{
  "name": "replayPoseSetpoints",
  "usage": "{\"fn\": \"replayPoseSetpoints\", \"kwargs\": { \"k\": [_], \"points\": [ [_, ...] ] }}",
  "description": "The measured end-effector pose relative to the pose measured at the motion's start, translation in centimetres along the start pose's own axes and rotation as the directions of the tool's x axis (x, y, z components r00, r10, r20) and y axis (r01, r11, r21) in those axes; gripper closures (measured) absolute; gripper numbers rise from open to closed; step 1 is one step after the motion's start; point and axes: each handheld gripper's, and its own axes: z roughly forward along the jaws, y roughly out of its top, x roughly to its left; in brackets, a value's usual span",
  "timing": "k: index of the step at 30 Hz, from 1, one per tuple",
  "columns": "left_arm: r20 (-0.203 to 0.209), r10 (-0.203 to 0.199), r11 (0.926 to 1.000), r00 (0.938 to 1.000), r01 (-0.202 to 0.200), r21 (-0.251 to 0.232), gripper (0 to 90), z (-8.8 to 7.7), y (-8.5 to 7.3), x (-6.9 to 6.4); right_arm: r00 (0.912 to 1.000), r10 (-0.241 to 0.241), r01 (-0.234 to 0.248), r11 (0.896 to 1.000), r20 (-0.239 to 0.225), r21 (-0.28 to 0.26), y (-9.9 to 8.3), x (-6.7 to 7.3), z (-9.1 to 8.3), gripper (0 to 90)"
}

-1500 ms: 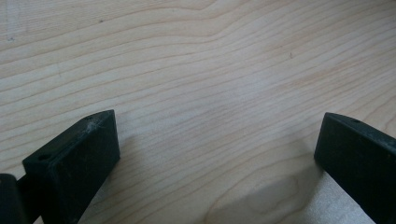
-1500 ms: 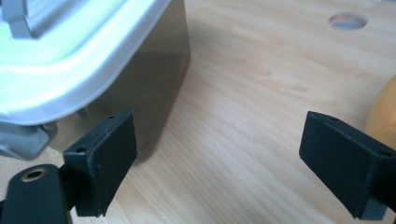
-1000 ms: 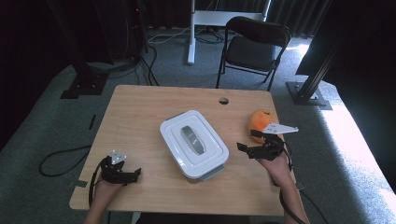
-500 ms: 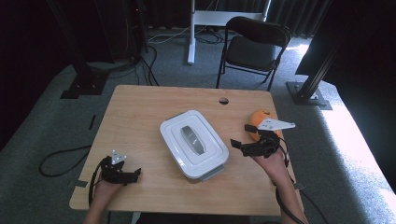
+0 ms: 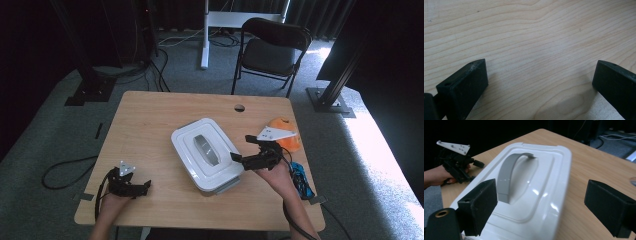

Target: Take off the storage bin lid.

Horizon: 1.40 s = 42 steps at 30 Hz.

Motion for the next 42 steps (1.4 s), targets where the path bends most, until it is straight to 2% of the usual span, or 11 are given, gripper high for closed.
{"fn": "replayPoseSetpoints", "kwargs": {
  "k": [2,6,16,21,25,27,31,37,41,42],
  "points": [
    [0.0,0.0,1.0,1.0,0.0,0.0,0.5,0.0,0.0,0.0,1.0,0.004,-0.004,1.0,-0.001,0.003,0.0,0.2,0.3,10.7],
    [0.0,0.0,1.0,1.0,0.0,0.0,0.5,0.0,0.0,0.0,0.9997,-0.012,0.013,1.0,-0.022,0.027,-0.1,1.7,2.3,10.7],
    [0.0,0.001,1.0,1.0,-0.001,0.0,0.5,0.0,0.0,0.0,0.9995,-0.023,0.024,0.998,-0.022,0.059,-0.3,3.5,4.5,10.8],
    [0.0,0.001,1.0,1.0,-0.001,0.001,0.5,0.0,0.0,0.0,0.9979,-0.059,0.057,0.995,0.027,0.077,-0.5,4.4,5.4,16.7],
    [0.0,0.001,1.0,1.0,-0.001,0.001,0.5,0.0,0.0,0.0,0.9972,-0.062,0.058,0.995,0.043,0.084,-0.6,4.8,5.8,21.6],
    [0.0,0.001,1.0,1.0,-0.001,0.001,0.4,0.0,0.0,0.0,0.9954,-0.064,0.058,0.995,0.071,0.085,-0.5,4.9,6.0,23.8],
    [0.001,0.001,1.0,1.0,-0.001,0.001,0.5,0.0,0.0,0.0,0.9937,-0.077,0.068,0.992,0.082,0.104,-0.5,5.2,6.4,25.6],
    [0.001,0.001,1.0,1.0,-0.001,0.002,0.5,0.0,0.0,0.0,0.9921,-0.099,0.089,0.988,0.077,0.129,-0.6,5.7,6.7,34.0],
    [0.001,0.001,1.0,1.0,-0.001,0.002,0.5,0.0,0.0,0.0,0.9922,-0.1,0.09,0.987,0.074,0.132,-0.7,5.8,6.7,48.1],
    [0.0,0.001,1.0,1.0,-0.001,0.001,0.4,0.0,0.0,0.0,0.9927,-0.097,0.087,0.987,0.072,0.135,-0.7,5.9,6.7,48.7]
  ]
}}
